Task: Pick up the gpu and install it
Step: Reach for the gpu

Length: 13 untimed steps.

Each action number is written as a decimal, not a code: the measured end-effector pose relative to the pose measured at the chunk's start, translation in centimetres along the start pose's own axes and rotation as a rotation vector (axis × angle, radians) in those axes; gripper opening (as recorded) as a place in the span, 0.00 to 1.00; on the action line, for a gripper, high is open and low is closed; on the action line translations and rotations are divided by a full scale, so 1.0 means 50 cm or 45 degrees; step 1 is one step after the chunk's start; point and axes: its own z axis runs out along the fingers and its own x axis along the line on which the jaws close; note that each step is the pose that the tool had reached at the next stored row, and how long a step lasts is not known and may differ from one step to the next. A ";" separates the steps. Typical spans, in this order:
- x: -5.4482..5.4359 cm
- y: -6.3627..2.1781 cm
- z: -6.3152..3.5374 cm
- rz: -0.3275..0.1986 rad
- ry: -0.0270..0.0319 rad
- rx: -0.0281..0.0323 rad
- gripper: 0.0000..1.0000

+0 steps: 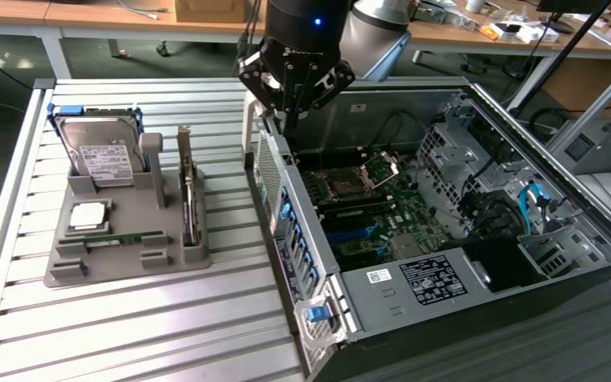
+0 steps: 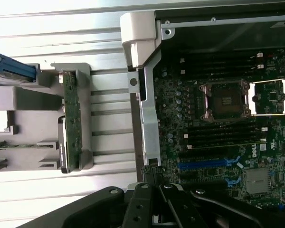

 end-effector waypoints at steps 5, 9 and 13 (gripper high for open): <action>0.003 0.000 0.000 0.000 0.0000 0.0000 0.11; 0.005 0.000 0.000 0.000 0.0000 0.0001 0.11; 0.007 -0.001 0.000 0.000 0.0000 0.0001 0.11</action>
